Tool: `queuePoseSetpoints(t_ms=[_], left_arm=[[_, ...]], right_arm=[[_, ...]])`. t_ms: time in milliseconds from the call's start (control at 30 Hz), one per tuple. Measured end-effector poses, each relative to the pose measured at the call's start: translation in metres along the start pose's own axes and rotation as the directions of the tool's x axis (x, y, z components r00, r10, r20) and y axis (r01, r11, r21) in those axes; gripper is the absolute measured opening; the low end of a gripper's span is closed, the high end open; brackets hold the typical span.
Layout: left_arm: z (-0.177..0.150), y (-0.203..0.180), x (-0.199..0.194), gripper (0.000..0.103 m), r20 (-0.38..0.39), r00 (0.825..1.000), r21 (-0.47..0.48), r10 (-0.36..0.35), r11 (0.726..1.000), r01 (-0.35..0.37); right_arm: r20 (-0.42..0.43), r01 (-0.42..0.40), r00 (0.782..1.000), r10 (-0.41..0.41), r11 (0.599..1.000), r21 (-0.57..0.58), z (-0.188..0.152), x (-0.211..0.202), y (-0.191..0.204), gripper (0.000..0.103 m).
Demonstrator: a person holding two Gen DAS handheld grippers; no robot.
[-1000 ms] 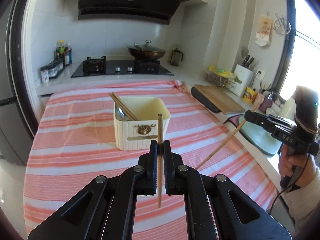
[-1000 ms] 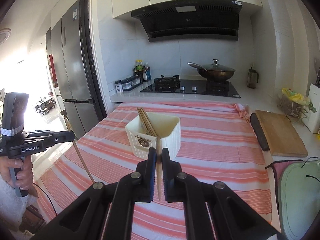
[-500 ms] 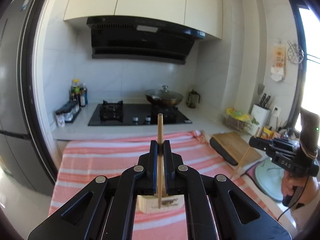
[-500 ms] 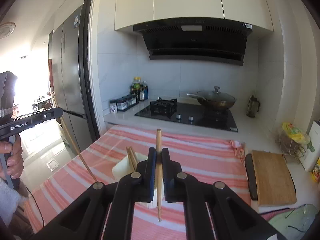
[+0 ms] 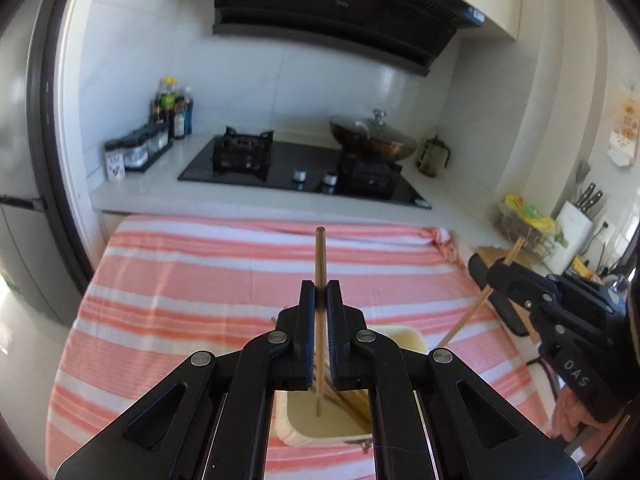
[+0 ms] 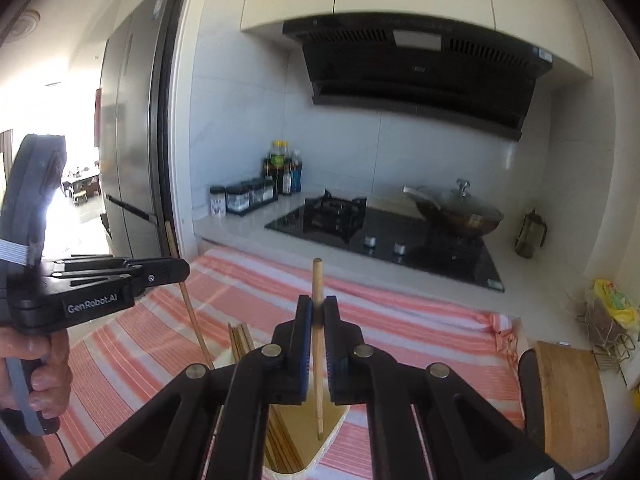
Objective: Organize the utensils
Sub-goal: 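Lift both chopsticks over the white holder and open both tools to drop them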
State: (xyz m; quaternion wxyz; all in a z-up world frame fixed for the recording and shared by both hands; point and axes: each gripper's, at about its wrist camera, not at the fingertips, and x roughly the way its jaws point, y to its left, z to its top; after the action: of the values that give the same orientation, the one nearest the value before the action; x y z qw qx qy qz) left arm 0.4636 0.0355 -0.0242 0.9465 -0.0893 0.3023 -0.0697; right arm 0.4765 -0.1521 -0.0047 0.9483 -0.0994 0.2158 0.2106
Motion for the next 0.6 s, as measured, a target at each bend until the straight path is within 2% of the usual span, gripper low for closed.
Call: queuePoseSetpoints(t_ms=[67,133,167,200,233,267,300,367,433,467,533,600], left_arm=[[-0.008,0.005,0.015,0.004,-0.052,0.999,0.000,-0.001,1.000,0.001],[-0.017,0.005,0.023,0.007,-0.099,0.995,0.006,0.013,1.000,-0.013],[-0.020,0.006,0.023,0.018,-0.110,0.994,0.016,0.020,1.000,-0.018],[-0.023,0.005,0.019,0.027,-0.109,0.994,0.030,0.022,0.999,-0.019],[-0.026,0.004,0.012,0.049,-0.096,0.995,0.049,0.030,0.998,-0.025],[-0.029,0.002,0.003,0.068,-0.073,0.996,0.068,0.043,0.997,-0.038],[-0.032,0.000,-0.009,0.075,-0.039,0.998,0.088,0.057,0.995,-0.054],[-0.041,-0.004,-0.035,0.095,0.022,0.997,0.126,0.079,0.989,-0.081],[-0.056,-0.011,-0.062,0.102,0.068,0.993,0.146,0.098,0.983,-0.107],[-0.064,-0.014,-0.074,0.102,0.079,0.992,0.150,0.100,0.982,-0.111],[-0.080,-0.019,-0.093,0.102,0.076,0.993,0.137,0.089,0.986,-0.099],[-0.098,-0.025,-0.111,0.103,0.052,0.995,0.095,0.083,0.992,-0.087]], right_arm=[[-0.070,-0.012,0.997,0.014,1.000,0.021,-0.015,0.029,-0.001,0.006],[-0.122,-0.065,0.990,0.075,0.994,0.082,-0.028,0.050,-0.004,0.007],[-0.135,-0.097,0.984,0.114,0.987,0.125,-0.033,0.058,-0.006,0.008],[-0.133,-0.111,0.982,0.132,0.981,0.158,-0.035,0.059,-0.006,0.016],[-0.117,-0.114,0.984,0.137,0.977,0.182,-0.036,0.056,-0.007,0.023],[-0.089,-0.115,0.987,0.134,0.974,0.196,-0.035,0.049,-0.008,0.042],[-0.057,-0.107,0.991,0.121,0.974,0.201,-0.034,0.038,-0.009,0.055],[-0.006,-0.088,0.996,0.091,0.978,0.189,-0.030,0.010,-0.007,0.057],[0.006,-0.068,0.998,0.067,0.985,0.157,-0.026,-0.015,-0.003,0.061],[0.015,-0.052,0.999,0.050,0.988,0.145,-0.025,-0.028,0.000,0.066],[0.038,-0.024,0.999,0.020,0.991,0.130,-0.029,-0.058,0.006,0.072],[0.059,0.007,0.998,-0.015,0.990,0.139,-0.037,-0.087,0.011,0.083]])
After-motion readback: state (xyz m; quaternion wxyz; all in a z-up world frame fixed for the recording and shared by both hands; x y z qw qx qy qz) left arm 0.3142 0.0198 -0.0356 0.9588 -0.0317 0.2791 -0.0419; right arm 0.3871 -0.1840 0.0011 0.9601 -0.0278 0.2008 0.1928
